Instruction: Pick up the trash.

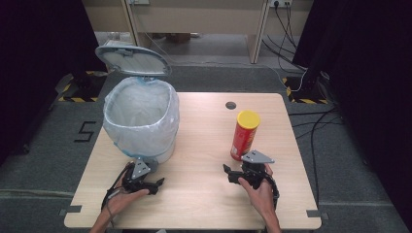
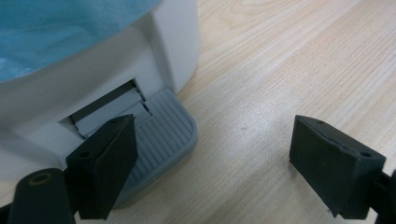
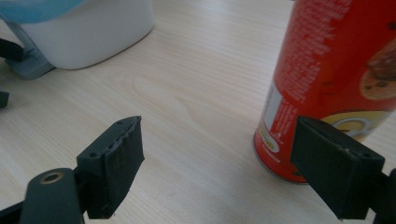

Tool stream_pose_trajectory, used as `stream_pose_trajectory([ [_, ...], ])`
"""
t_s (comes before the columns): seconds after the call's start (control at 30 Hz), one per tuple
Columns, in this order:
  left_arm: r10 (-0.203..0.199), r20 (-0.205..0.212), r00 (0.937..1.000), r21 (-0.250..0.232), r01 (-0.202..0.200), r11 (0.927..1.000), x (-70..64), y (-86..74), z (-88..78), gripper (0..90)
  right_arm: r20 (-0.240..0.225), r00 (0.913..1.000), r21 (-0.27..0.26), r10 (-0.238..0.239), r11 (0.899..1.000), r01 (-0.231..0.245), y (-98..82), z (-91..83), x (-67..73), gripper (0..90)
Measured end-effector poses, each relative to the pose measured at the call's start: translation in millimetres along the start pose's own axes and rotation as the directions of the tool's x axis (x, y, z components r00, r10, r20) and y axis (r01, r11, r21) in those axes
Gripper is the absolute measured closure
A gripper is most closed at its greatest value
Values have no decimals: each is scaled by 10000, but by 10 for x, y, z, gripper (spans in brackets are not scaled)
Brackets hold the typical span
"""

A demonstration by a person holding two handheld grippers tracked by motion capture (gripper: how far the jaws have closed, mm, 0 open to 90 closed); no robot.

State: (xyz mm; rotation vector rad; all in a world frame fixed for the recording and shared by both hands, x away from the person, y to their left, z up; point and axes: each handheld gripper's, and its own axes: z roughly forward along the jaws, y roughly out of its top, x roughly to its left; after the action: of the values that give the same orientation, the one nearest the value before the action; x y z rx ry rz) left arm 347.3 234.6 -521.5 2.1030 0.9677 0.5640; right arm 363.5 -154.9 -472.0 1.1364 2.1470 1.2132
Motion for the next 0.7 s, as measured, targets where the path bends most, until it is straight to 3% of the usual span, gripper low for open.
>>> stream_pose_trajectory([
  [0.13,-21,24,10000,-1,21,10000,-14,14,14,144,154,9999,-215,39,9998,-36,13,-44,-52,175],
  [0.27,267,-211,9994,95,-266,9996,-59,26,35,143,583,9981,-547,189,9984,-157,27,-159,-152,174],
  [0.43,229,-227,9995,-23,-229,9997,-69,19,44,141,892,9952,-739,399,9967,-334,37,-235,-245,151],
  [0.57,291,-228,9993,15,-291,9996,-67,17,39,141,1248,9893,-947,751,9935,-635,42,-267,-378,150],
  [0.7,296,-229,9993,16,-296,9996,-66,17,39,141,1175,9890,-1168,901,9902,-763,60,-228,-475,149],
])
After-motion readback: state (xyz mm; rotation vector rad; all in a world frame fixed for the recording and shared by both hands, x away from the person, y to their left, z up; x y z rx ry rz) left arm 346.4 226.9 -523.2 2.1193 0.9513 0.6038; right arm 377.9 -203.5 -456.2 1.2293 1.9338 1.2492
